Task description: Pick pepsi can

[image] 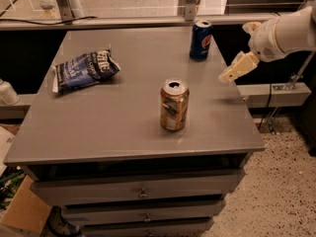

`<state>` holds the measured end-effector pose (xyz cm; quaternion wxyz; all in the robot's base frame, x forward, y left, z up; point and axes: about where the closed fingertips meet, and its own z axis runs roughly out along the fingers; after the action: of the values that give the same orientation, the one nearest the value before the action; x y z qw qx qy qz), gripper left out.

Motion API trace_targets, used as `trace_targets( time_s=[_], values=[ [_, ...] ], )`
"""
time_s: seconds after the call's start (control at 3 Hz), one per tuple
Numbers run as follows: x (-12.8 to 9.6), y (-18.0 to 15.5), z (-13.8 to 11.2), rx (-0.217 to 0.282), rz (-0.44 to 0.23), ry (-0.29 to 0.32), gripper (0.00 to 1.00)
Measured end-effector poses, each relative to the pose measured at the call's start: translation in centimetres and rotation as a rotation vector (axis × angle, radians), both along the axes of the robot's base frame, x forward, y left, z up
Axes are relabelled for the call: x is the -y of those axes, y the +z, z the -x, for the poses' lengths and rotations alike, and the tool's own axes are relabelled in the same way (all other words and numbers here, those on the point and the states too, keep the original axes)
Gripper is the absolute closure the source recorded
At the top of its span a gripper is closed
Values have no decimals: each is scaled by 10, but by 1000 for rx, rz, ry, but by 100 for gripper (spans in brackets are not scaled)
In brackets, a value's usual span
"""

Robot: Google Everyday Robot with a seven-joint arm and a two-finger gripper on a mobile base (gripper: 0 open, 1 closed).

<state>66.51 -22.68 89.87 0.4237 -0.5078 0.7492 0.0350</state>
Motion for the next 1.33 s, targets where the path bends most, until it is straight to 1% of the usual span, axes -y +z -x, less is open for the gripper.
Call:
trace_targets(
  time_s=[0.33, 0.67, 1.0, 1.33],
  values=[
    [-15, -11, -35, 13, -117, -2, 0],
    [-23, -20, -67, 31, -225, -25, 0],
    [-22, -28, -93, 47, -315, -68, 0],
    [-37, -31, -112, 53, -380, -65, 0]
  ],
)
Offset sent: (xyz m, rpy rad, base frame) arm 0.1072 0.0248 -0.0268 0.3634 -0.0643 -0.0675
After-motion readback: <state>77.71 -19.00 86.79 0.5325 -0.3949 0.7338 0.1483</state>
